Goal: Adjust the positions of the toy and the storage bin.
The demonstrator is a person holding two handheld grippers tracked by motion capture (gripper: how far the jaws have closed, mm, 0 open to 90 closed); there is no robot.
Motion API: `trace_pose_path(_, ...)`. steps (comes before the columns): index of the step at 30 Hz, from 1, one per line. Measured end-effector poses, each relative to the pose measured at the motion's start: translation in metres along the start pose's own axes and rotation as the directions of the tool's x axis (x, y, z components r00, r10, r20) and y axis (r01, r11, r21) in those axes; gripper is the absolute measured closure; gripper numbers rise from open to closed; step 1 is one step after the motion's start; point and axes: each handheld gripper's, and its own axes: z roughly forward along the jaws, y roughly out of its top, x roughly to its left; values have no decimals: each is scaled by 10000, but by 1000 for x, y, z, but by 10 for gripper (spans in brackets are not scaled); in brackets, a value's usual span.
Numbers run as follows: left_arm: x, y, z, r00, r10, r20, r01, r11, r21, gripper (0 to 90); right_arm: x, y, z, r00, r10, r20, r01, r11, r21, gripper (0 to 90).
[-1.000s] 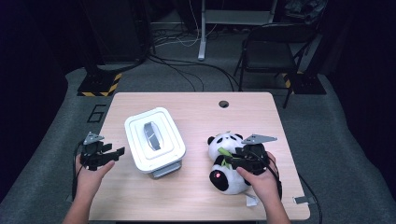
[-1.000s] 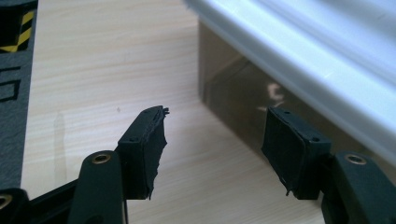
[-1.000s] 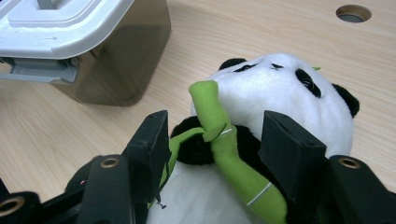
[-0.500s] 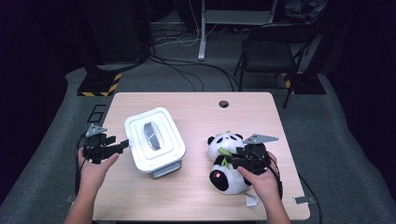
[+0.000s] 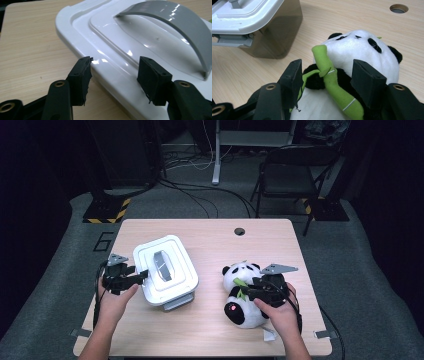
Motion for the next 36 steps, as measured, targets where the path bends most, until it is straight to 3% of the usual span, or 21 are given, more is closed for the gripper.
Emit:
trace_pose_path(8,-3,-1,1,9996,270,9,-269,9993,-243,472,8,3,3,9999,-139,-99,138,9999,-97,412)
trace_pose_path(15,-11,0,7,9963,433,741,-405,9985,-379,499,23,9,12,9979,-550,-328,547,9984,-116,410)
trace_pose_path(18,-18,1,11,9917,709,1074,-670,9970,-394,499,29,11,18,9963,-708,-487,710,9975,34,410)
trace_pose_path(24,-31,3,17,9796,875,1811,-824,9960,-355,506,38,11,25,9925,-980,-732,997,9948,191,413)
trace_pose_path(28,-41,5,21,9723,1026,2100,-965,9946,-391,509,41,11,26,9915,-1013,-815,1032,9945,185,420)
trace_pose_path(31,-48,5,22,9702,992,2211,-935,9950,-359,508,42,10,27,9909,-1011,-888,1034,9944,216,420)
trace_pose_path(36,-60,4,23,9592,1268,2526,-1224,9919,-332,507,46,10,29,9884,-1064,-1087,1094,9937,221,418)
